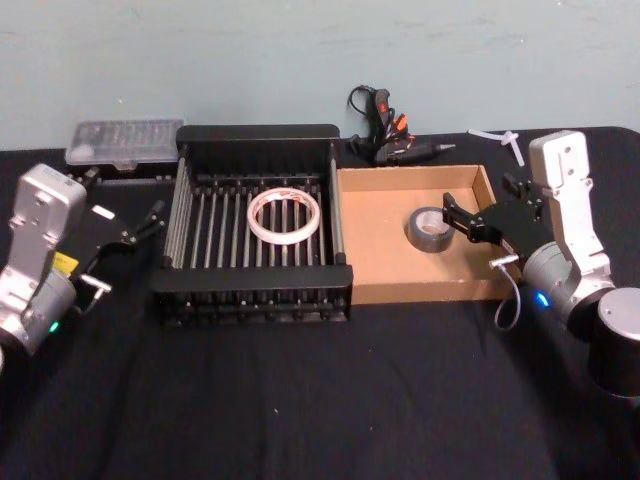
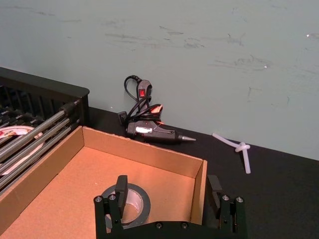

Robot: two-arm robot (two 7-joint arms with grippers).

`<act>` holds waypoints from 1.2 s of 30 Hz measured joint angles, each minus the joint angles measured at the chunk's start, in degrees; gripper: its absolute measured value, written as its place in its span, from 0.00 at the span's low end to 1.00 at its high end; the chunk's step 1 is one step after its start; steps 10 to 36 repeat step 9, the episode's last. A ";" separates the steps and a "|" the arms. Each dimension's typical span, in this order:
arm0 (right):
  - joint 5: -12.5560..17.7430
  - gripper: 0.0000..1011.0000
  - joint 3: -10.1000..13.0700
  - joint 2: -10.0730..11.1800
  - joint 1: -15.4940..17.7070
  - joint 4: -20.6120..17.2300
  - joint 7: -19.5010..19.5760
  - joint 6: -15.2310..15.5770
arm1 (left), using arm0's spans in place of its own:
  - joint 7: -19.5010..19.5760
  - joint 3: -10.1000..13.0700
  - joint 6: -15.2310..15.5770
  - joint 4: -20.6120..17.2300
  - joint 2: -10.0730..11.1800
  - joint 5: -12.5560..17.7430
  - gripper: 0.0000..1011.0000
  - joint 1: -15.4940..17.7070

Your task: Pick up the white tape and place it into the black box , Pick up the silver tape and place it into the brown box.

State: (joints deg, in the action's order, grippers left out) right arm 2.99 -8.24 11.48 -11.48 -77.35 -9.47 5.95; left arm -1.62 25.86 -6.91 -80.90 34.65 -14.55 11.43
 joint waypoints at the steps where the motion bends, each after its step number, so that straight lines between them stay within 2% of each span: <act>1: 0.00 0.99 0.00 0.00 0.00 0.00 0.00 0.00 | 0.00 0.00 0.00 0.00 0.00 0.00 0.99 0.00; 36: 0.00 0.99 0.00 0.00 0.00 0.00 0.00 0.01 | 0.00 0.00 0.00 0.00 0.00 0.00 0.99 0.00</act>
